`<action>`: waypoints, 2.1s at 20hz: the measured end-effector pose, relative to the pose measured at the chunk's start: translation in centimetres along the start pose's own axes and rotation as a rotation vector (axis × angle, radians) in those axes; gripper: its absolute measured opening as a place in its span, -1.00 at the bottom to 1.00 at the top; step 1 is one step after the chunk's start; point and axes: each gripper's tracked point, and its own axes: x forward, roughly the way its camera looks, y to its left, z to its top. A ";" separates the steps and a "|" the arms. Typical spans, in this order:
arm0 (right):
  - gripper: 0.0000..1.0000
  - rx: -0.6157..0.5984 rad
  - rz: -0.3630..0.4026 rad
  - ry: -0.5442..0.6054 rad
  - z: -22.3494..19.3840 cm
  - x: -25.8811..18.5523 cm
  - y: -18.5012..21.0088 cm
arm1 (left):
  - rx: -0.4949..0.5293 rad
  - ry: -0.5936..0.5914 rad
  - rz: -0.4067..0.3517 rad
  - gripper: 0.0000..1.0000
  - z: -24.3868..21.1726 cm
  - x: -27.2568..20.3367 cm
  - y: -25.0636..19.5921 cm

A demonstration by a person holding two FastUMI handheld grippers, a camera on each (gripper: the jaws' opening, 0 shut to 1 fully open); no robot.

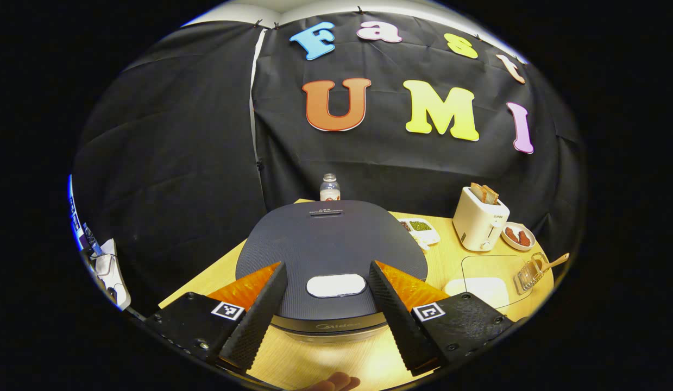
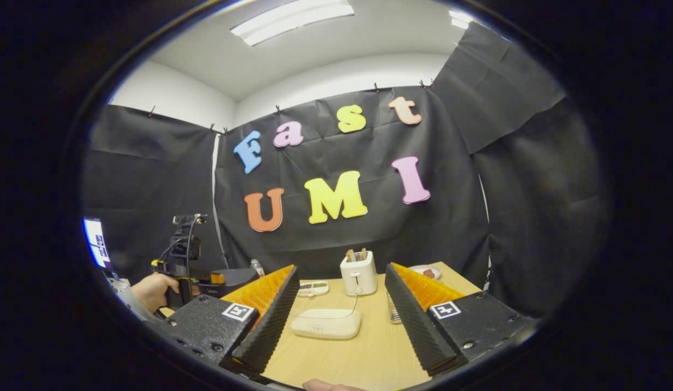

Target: Close the left gripper, press the button to open the rice cooker; take a wooden spoon from the chopstick holder with the right hand, scoop a spoonful of rice and pour it into the rice cooker, then put the wooden spoon back into the chopstick holder.

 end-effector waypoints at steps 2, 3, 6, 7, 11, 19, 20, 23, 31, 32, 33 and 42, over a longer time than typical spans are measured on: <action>1.00 0.008 0.004 0.000 0.0 0.0 0.1 | -0.010 -0.047 0.010 0.96 0.0 -0.1 -0.1; 1.00 0.011 0.006 0.004 -0.2 0.0 0.2 | -0.007 -0.069 0.018 0.96 0.0 -0.1 -0.1; 1.00 0.014 0.013 0.021 -0.9 0.1 0.4 | -0.006 -0.130 0.036 0.96 0.0 0.1 -0.1; 1.00 0.012 0.011 0.025 -1.1 0.2 0.4 | -0.008 -0.146 0.037 0.96 0.1 0.1 -0.2; 1.00 0.013 0.005 0.034 -1.4 0.2 0.4 | -0.006 -0.208 0.032 0.97 0.0 0.0 -0.1; 1.00 0.024 -0.014 0.048 -1.8 0.3 0.2 | -0.018 -0.264 0.023 0.97 -0.5 0.2 -0.1; 1.00 0.025 -0.019 0.051 -1.9 0.3 0.1 | -0.015 -0.261 0.023 0.97 -0.6 0.3 -0.2; 0.90 0.024 -0.026 0.049 -1.7 0.0 0.2 | -0.012 -0.269 0.018 0.97 -0.6 0.1 -0.2; 1.00 0.003 -0.032 0.027 -0.3 -1.1 0.7 | -0.027 -0.272 0.007 0.96 -0.3 0.0 -0.3; 0.90 0.001 -0.034 0.025 -0.1 -1.0 0.7 | -0.013 -0.262 0.009 1.00 -0.1 -0.5 -0.2; 1.00 0.002 -0.033 0.020 0.3 -1.0 0.9 | -0.011 -0.249 0.010 0.95 -0.1 -1.1 -0.3; 0.90 -0.050 -0.053 0.056 0.1 -0.5 0.8 | -0.015 -0.261 -0.110 0.89 3.2 -8.6 -4.3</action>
